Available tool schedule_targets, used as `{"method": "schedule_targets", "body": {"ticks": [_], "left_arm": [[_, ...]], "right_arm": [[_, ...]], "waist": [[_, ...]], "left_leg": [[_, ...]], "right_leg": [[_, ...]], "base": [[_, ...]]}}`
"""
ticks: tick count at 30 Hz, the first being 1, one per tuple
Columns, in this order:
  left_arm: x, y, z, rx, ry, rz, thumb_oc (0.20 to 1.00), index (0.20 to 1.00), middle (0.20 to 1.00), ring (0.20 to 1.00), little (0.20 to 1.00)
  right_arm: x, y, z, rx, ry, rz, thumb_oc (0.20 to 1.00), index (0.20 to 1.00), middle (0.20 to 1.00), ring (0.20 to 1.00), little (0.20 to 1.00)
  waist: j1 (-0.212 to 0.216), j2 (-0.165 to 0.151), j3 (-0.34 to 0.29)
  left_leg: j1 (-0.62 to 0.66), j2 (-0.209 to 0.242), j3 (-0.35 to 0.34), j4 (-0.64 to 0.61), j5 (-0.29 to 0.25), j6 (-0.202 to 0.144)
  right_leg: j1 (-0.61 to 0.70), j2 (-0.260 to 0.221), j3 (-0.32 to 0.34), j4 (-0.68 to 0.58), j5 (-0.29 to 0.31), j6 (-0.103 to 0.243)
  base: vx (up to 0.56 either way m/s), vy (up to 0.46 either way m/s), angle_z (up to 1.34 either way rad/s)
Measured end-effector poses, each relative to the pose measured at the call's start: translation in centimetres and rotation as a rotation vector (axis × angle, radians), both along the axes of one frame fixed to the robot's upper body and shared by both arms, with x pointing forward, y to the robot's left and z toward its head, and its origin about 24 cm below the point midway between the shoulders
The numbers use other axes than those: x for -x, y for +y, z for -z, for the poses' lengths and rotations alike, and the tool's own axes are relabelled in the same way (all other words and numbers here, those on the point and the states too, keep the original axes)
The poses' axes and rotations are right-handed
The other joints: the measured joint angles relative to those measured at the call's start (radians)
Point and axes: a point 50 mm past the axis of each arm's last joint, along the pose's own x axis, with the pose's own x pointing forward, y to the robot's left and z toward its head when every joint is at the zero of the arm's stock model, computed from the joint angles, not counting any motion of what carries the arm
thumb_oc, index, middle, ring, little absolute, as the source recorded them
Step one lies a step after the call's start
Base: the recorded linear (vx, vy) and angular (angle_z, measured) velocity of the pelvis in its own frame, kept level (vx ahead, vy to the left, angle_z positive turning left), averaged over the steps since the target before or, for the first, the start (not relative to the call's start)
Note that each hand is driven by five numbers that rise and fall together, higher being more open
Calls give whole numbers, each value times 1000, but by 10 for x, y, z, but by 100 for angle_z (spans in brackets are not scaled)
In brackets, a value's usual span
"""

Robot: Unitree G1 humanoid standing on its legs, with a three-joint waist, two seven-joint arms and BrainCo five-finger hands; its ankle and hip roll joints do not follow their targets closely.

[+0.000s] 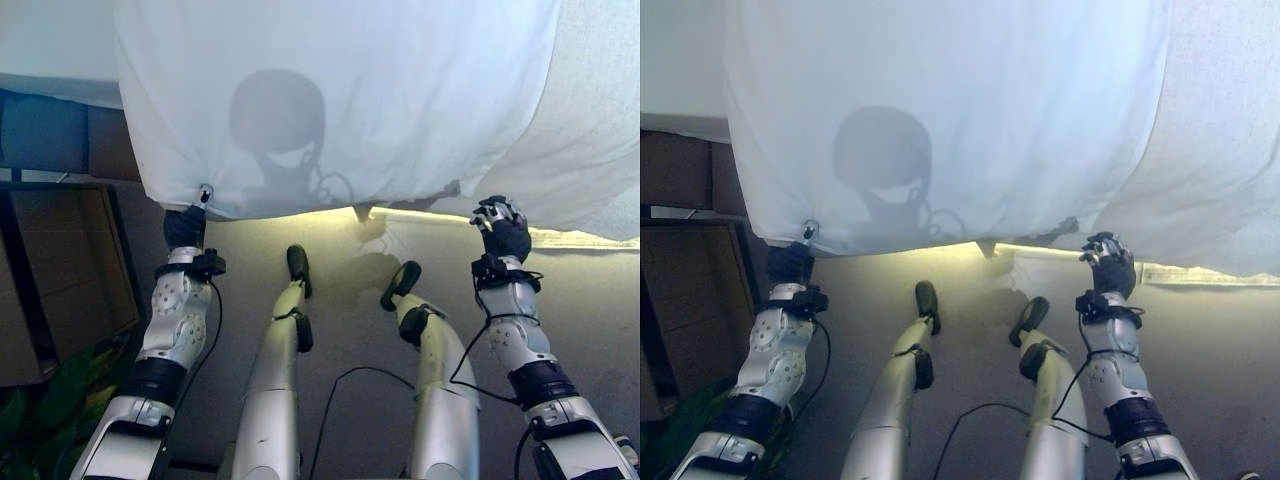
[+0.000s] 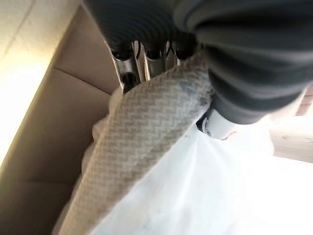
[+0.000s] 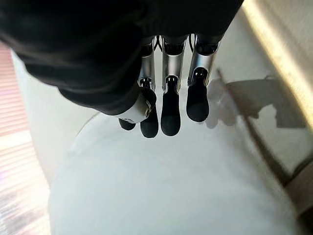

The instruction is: Make the bed

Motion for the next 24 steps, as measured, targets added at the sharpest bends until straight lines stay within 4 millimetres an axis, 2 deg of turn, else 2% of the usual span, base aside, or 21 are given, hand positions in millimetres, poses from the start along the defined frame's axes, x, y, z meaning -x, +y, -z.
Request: {"method": "schedule_targets", "body": {"ticks": [1, 2, 3, 4, 8, 9, 10, 11, 12, 13, 14, 19, 21, 24], "left_arm": [[-2, 2, -2, -5, 1, -7, 200, 200, 200, 200, 200], [-5, 5, -2, -9, 12, -27, 200, 200, 200, 200, 200], [-7, 7, -2, -13, 22, -35, 200, 200, 200, 200, 200], [-11, 9, -2, -16, 38, -53, 200, 200, 200, 200, 200], [-14, 13, -3, -58, 53, -69, 200, 200, 200, 200, 200], [-14, 16, -5, -71, 58, -77, 282, 282, 282, 282, 282], [-15, 17, -5, -78, 61, -79, 498, 498, 498, 498, 498], [-15, 18, -6, -83, 64, -82, 498, 498, 498, 498, 498], [-15, 20, -3, -85, 75, -92, 595, 595, 595, 595, 595], [-14, 22, -1, -84, 85, -98, 765, 765, 765, 765, 765], [-13, 24, 5, -82, 110, -110, 1000, 1000, 1000, 1000, 1000], [0, 38, 38, -80, 246, -169, 1000, 1000, 1000, 1000, 1000], [2, 42, 44, -88, 274, -185, 1000, 1000, 1000, 1000, 1000], [8, 52, 64, -166, 407, -230, 1000, 1000, 1000, 1000, 1000]], "right_arm": [[-2, 0, -1, 4, 2, 3, 200, 200, 200, 200, 200], [-4, -2, -1, 11, 11, 8, 351, 351, 351, 351, 351], [-6, -3, -1, 21, 22, 11, 937, 937, 937, 937, 937], [-8, -6, 0, 35, 39, 20, 1000, 1000, 1000, 1000, 1000], [-9, -11, 5, 59, 75, 35, 1000, 1000, 1000, 1000, 1000], [-12, -11, 6, 81, 92, 35, 1000, 1000, 1000, 1000, 1000], [-13, -12, 5, 89, 97, 38, 1000, 1000, 1000, 1000, 1000], [-13, -13, 5, 92, 100, 41, 1000, 1000, 1000, 1000, 1000], [-13, -13, 6, 94, 105, 44, 1000, 1000, 1000, 1000, 1000], [-13, -12, 6, 95, 108, 43, 1000, 1000, 1000, 1000, 1000], [-13, -13, 7, 98, 111, 42, 1000, 1000, 1000, 1000, 1000], [-13, -12, 9, 122, 130, 35, 1000, 1000, 1000, 1000, 1000], [-13, -13, 11, 139, 139, 37, 1000, 1000, 1000, 1000, 1000], [-12, -16, 22, 187, 206, 46, 1000, 1000, 1000, 1000, 1000]], "waist": [[0, 0, 0], [-1, 0, 0], [-2, 0, 0], [-3, 0, 0], [-3, 0, 0], [-4, 0, 0], [-5, 0, 0], [-5, 0, 0], [-4, 0, 0], [-4, 0, 0], [-4, 0, 0], [-2, 0, 0], [-1, -1, 0], [-2, -1, 0]], "left_leg": [[-12, 2, 0, 9, -3, 0], [-28, 5, 1, 22, -6, 1], [-36, 7, 3, 32, -9, 2], [-50, 9, 5, 51, -18, 4], [-67, 15, 16, 74, -29, 8], [-76, 16, 22, 85, -35, 11], [-82, 16, 25, 90, -37, 12], [-87, 16, 27, 93, -38, 13], [-98, 17, 26, 103, -42, 12], [-104, 18, 26, 107, -43, 12], [-114, 19, 26, 111, -44, 12], [-142, 23, 26, 148, -59, 21], [-149, 22, 26, 159, -62, 24], [-157, 22, 26, 173, -66, 29]], "right_leg": [[-11, 2, 4, 5, 0, -1], [-27, 3, 7, 13, 3, -5], [-34, 3, 11, 17, 3, -5], [-45, 3, 16, 23, 3, -5], [-60, 2, 24, 24, 5, -6], [-71, 2, 32, 29, 6, -6], [-80, 1, 37, 35, 6, -5], [-86, 1, 41, 37, 7, -5], [-97, 1, 43, 45, 7, -5], [-102, 2, 43, 46, 7, -6], [-111, 1, 44, 49, 7, -6], [-125, -3, 44, 56, 7, -5], [-129, -6, 45, 63, 8, -5], [-132, -10, 47, 64, 9, -3]], "base": [[16, 36, -13], [15, 37, -9], [11, 24, -10], [13, 44, -7], [24, 39, -5], [20, 7, -8], [13, 0, -8], [25, 10, -7], [14, 11, -5], [0, 0, 0], [0, 0, 0], [0, 0, 0], [0, 0, 0], [2, 11, -1]]}}
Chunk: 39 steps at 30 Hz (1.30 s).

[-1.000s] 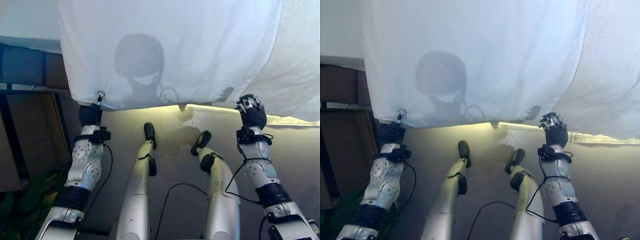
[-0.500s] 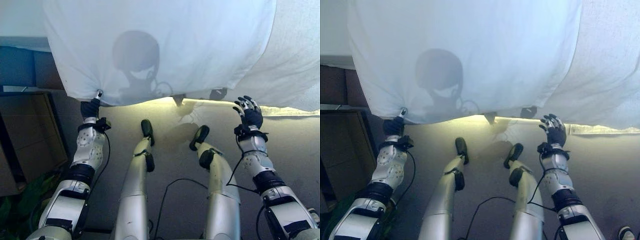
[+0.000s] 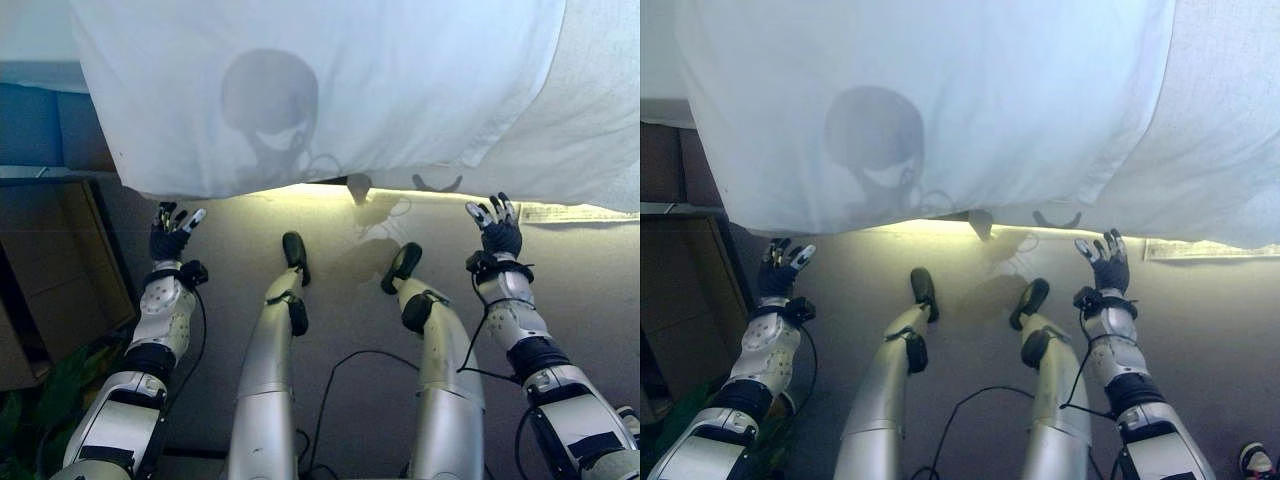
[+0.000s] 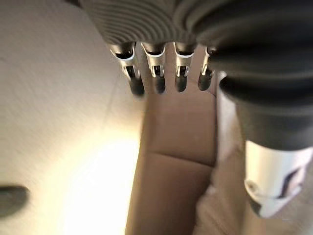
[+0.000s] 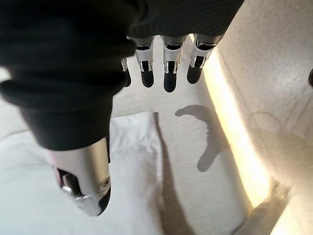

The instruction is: Make the bed

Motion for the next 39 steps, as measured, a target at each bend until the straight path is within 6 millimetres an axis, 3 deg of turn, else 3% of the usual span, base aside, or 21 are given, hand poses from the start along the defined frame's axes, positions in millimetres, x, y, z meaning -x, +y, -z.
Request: {"method": "schedule_targets", "body": {"ticks": [6, 13, 16, 19, 22, 25, 28, 31, 33, 36, 39], "left_arm": [[19, 9, 46, -190, 343, 14, 1000, 1000, 1000, 1000, 1000], [52, 9, 85, -390, 570, 110, 1000, 1000, 1000, 1000, 1000], [71, -2, 109, -369, 632, 132, 1000, 1000, 1000, 1000, 1000], [83, -13, 121, -334, 632, 139, 1000, 1000, 1000, 1000, 1000], [101, -19, 129, -181, 564, 34, 1000, 1000, 1000, 1000, 1000], [111, -17, 115, -106, 418, -25, 1000, 1000, 1000, 1000, 1000], [110, -8, 96, -87, 293, -79, 1000, 1000, 1000, 1000, 1000], [117, 8, 77, -83, 202, -191, 1000, 1000, 1000, 1000, 1000], [116, 16, 45, -108, 46, -286, 1000, 1000, 1000, 1000, 1000], [119, 22, 15, -165, -94, -363, 1000, 1000, 1000, 1000, 1000], [115, 13, -19, -235, -256, -354, 1000, 1000, 1000, 1000, 1000]], "right_arm": [[5, -12, 28, 110, 190, 18, 1000, 1000, 1000, 1000, 1000], [19, -19, 54, 188, 332, 9, 1000, 1000, 1000, 1000, 1000], [42, -18, 85, 186, 436, 0, 1000, 1000, 1000, 1000, 1000], [62, -23, 107, 176, 519, 14, 1000, 1000, 1000, 1000, 1000], [89, -32, 128, 113, 587, 83, 1000, 1000, 1000, 1000, 1000], [116, -38, 140, 71, 605, 131, 1000, 1000, 1000, 1000, 1000], [124, -38, 137, 66, 570, 144, 1000, 1000, 1000, 1000, 1000], [124, -35, 125, 93, 500, 149, 1000, 1000, 1000, 1000, 1000], [123, -36, 111, 148, 439, 173, 1000, 1000, 1000, 1000, 1000], [116, -36, 90, 200, 345, 195, 1000, 1000, 1000, 1000, 1000], [113, -34, 68, 269, 242, 196, 1000, 1000, 1000, 1000, 1000]], "waist": [[-2, -4, 1], [0, -10, 3], [1, -14, 1], [0, -19, 0], [6, -24, 0], [31, -26, -8], [57, -22, -43], [77, -16, -117], [86, -10, -188], [87, -2, -265], [86, 2, -300]], "left_leg": [[-3, 1, 6, 13, -6, 7], [48, 2, 25, -3, -10, 14], [173, -4, 31, -70, -4, 14], [277, -15, 31, -130, 8, 7], [436, -23, 27, -198, 24, 2], [650, -25, 22, -289, 33, -13], [749, -25, 8, -338, 31, -28], [808, -25, -4, -383, 45, -37], [840, -22, -11, -405, 41, -45], [869, -22, -11, -423, 44, -47], [924, -26, -11, -448, 44, -48]], "right_leg": [[-1, 0, 7, -4, 9, 4], [44, 10, 20, -39, 30, 12], [168, 20, 10, -101, 45, 24], [267, 29, -2, -149, 49, 43], [431, 39, -28, -204, 60, 48], [651, 64, -58, -291, 63, 67], [754, 72, -84, -331, 50, 81], [820, 83, -128, -361, 50, 87], [856, 86, -140, -378, 41, 89], [893, 96, -147, -408, 48, 92], [948, 106, -156, -442, 55, 102]], "base": [[0, 26, -2], [-21, -10, -6], [-4, -39, -2], [53, -64, 4], [119, -87, 8], [142, -93, 6], [165, -70, 13], [178, -58, 12], [155, -28, 10], [148, 2, 4], [93, 15, 2]]}}
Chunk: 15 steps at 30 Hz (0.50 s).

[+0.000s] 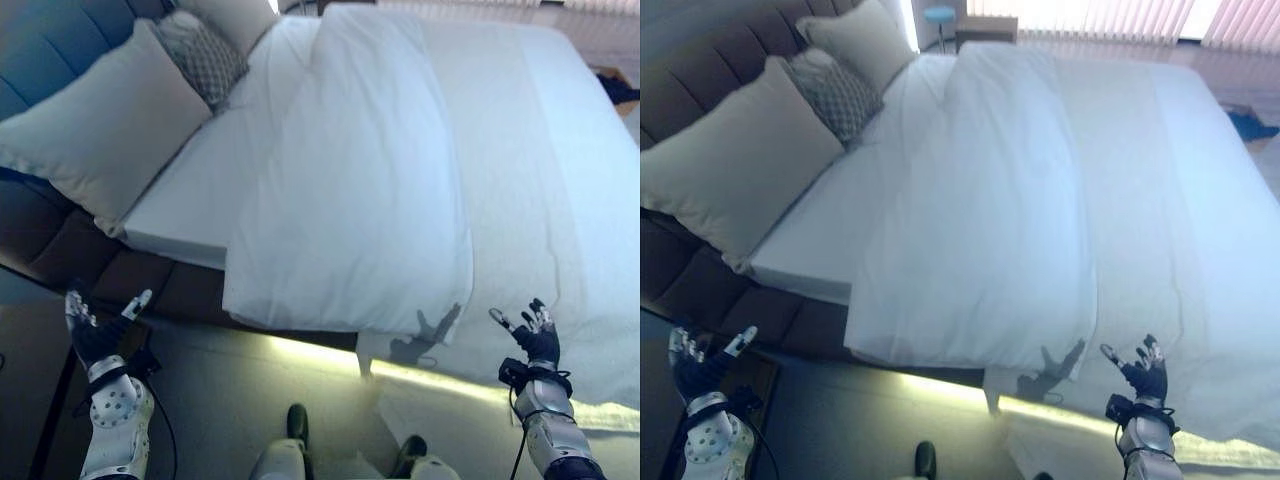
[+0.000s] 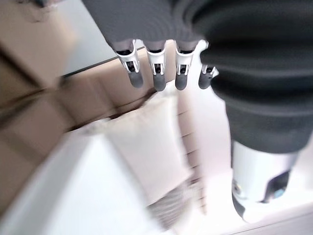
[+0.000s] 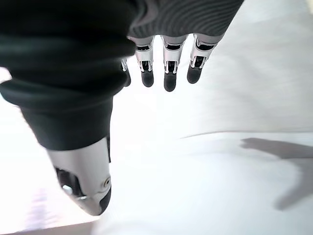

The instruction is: Make the bed

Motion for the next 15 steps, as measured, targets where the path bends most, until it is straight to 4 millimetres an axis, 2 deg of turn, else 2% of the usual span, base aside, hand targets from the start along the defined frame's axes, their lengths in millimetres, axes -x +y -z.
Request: {"method": "schedule_targets", "body": {"ticks": [4, 6, 7, 10, 12, 13, 15], "left_arm": [[-5, -19, -38, -94, -189, 135, 1000, 1000, 1000, 1000, 1000], [-9, -30, -43, -80, -222, 253, 1000, 1000, 1000, 1000, 1000], [-13, -41, -47, -42, -251, 380, 1000, 1000, 1000, 1000, 1000], [-26, -66, -47, -26, -233, 636, 1000, 1000, 1000, 1000, 1000], [-43, -96, -42, -28, -167, 875, 1000, 1000, 1000, 1000, 1000], [-50, -107, -40, 8, -168, 931, 1000, 1000, 1000, 1000, 1000], [-72, -130, -35, 53, -112, 1050, 1000, 1000, 1000, 1000, 1000]], "right_arm": [[-7, 11, -33, 52, -167, -89, 1000, 1000, 1000, 1000, 1000], [-9, 17, -41, 53, -218, -145, 1000, 1000, 1000, 1000, 1000], [-11, 22, -48, 31, -258, -207, 1000, 1000, 1000, 1000, 1000], [-18, 39, -48, -36, -278, -351, 1000, 1000, 1000, 1000, 1000], [-30, 69, -48, -58, -265, -539, 1000, 1000, 1000, 1000, 1000], [-36, 78, -48, -71, -266, -579, 1000, 1000, 1000, 1000, 1000], [-60, 108, -55, -95, -265, -708, 1000, 1000, 1000, 1000, 1000]], "waist": [[-6, 0, -46], [-9, 2, -73], [-9, 2, -83], [-10, -1, -98], [-13, -3, -98], [-21, -5, -100], [-31, -3, -84]], "left_leg": [[25, 1, 6, -21, -2, -3], [38, 1, 13, -30, -2, -3], [42, 1, 15, -37, -1, -3], [46, 2, 22, -41, -3, -5], [28, -1, 24, -36, 1, -3], [-1, -6, 25, -18, 1, -3], [-79, -4, 28, 12, 7, 5]], "right_leg": [[26, 11, 6, -31, 4, 5], [34, 13, 0, -44, 12, 5], [36, 15, 1, -51, 14, 6], [34, 22, 9, -56, 16, 7], [9, 25, 22, -48, 23, 5], [-20, 20, 28, -34, 22, 5], [-105, 8, 42, 2, 31, -10]], "base": [[117, 23, -6], [78, 28, -7], [44, 1, -4], [20, -1, -8], [-183, 15, -12], [-329, 30, -11], [-304, 28, -16]]}}
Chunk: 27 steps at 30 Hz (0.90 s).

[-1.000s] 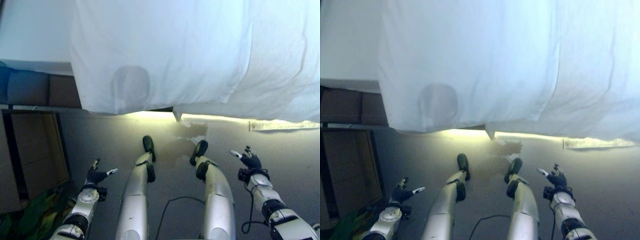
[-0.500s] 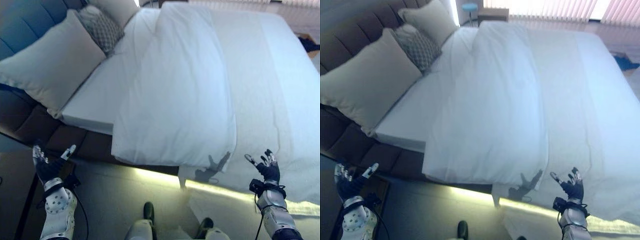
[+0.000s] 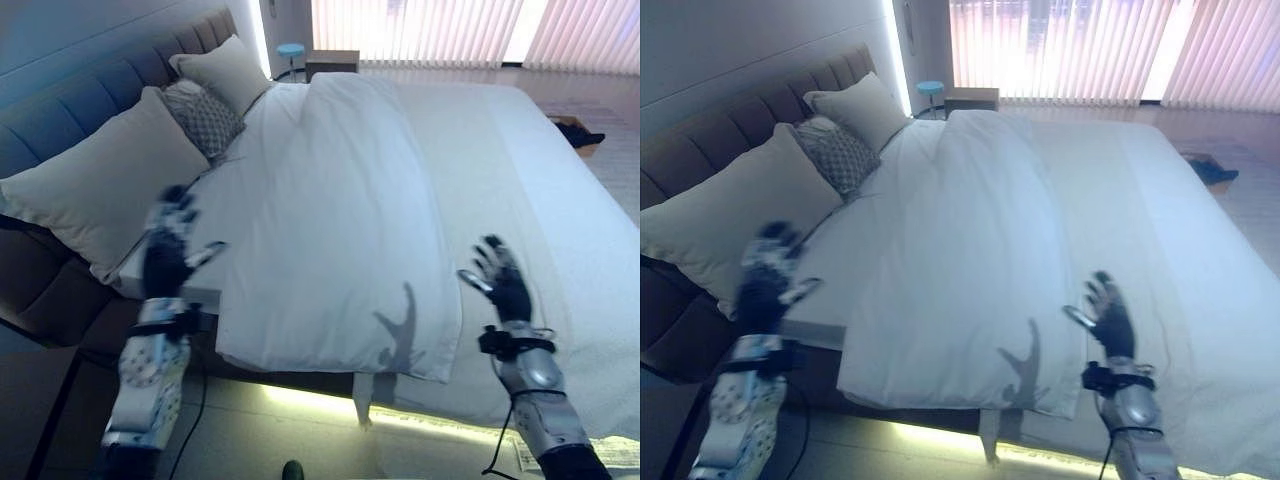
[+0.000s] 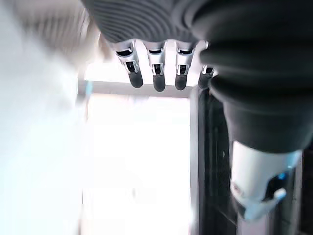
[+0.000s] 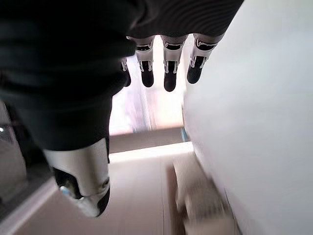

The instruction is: Make the bed

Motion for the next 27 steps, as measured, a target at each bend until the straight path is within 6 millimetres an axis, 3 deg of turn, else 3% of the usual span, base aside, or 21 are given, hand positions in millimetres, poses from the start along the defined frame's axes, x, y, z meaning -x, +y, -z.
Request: {"method": "schedule_targets", "body": {"ticks": [3, 4, 6, 9, 11, 12, 16, 18, 23, 25, 27], "left_arm": [[-23, -31, 9, 23, 83, 100, 1000, 1000, 1000, 1000, 1000], [-34, -51, 10, 22, 109, 144, 1000, 1000, 1000, 1000, 1000], [-42, -71, 1, -7, 106, 218, 1000, 1000, 1000, 1000, 1000], [-50, -80, -3, 10, 136, 231, 1000, 1000, 1000, 1000, 1000], [-54, -84, 1, 77, 172, 229, 1000, 1000, 1000, 1000, 1000], [-62, -85, -6, 122, 180, 218, 1000, 1000, 1000, 1000, 1000], [-66, -105, -19, 224, 187, 280, 1000, 1000, 1000, 1000, 1000], [-67, -106, -20, 261, 198, 290, 1000, 1000, 1000, 1000, 1000], [-83, -110, -43, 276, 186, 298, 1000, 1000, 1000, 1000, 1000], [-93, -106, -48, 254, 195, 255, 1000, 1000, 1000, 1000, 1000], [-101, -86, -48, 248, 205, 170, 1000, 1000, 1000, 1000, 1000]], "right_arm": [[-21, 16, 10, 12, 87, -48, 1000, 1000, 1000, 1000, 1000], [-33, 24, 10, 45, 117, -63, 1000, 1000, 1000, 1000, 1000], [-47, 36, -6, 53, 90, -94, 1000, 1000, 1000, 1000, 1000], [-57, 47, -23, 5, 60, -111, 1000, 1000, 1000, 1000, 1000], [-62, 50, -25, 10, 72, -105, 1000, 1000, 1000, 1000, 1000], [-71, 54, -46, 28, 15, -121, 1000, 1000, 1000, 1000, 1000], [-79, 71, -70, 1, -33, -187, 1000, 1000, 1000, 1000, 1000], [-79, 79, -74, -10, -31, -223, 1000, 1000, 1000, 1000, 1000], [-95, 84, -115, -41, -105, -258, 1000, 1000, 1000, 1000, 1000], [-104, 78, -127, -18, -110, -214, 1000, 1000, 1000, 1000, 1000], [-110, 68, -138, -3, -122, -159, 1000, 1000, 1000, 1000, 1000]], "waist": [[-1, 1, 69], [-4, 1, 114], [-7, 11, 200], [-29, 19, 299], [-27, 18, 320], [-30, 20, 350], [-27, 14, 390], [-28, 13, 390], [-28, 13, 389], [-27, 13, 389], [-27, 13, 389]], "left_leg": [[-35, 0, -1, 32, -1, 3], [-74, -2, 5, 62, -6, 4], [-122, -4, 9, 75, 4, 16], [-187, -7, 9, 106, 7, 21], [-225, -1, 10, 145, -1, 23], [-276, 2, 9, 173, -4, 23], [-381, 10, 8, 222, -1, 27], [-404, 14, 8, 231, -3, 26], [-567, 20, -8, 318, -9, 30], [-630, 23, -18, 365, -13, 31], [-680, 31, -20, 389, -20, 30]], "right_leg": [[-40, -12, 9, 28, 5, -7], [-90, -22, 31, 56, -2, -7], [-139, -33, 33, 86, 7, -20], [-215, -48, 56, 131, 11, -37], [-259, -55, 71, 162, 7, -41], [-309, -61, 82, 187, 3, -48], [-414, -70, 84, 247, -9, -70], [-441, -73, 89, 260, -13, -72], [-599, -95, 102, 353, -35, -93], [-653, -103, 102, 392, -43, -103], [-699, -102, 106, 402, -47, -105]], "base": [[-171, 34, -8], [-106, 23, -15], [-161, 32, -11], [-131, 14, -6], [-141, -6, -9], [-116, -22, -8], [-77, -11, 4], [-92, -19, -2], [-50, -18, 6], [-15, -5, 10], [5, -5, -2]]}}
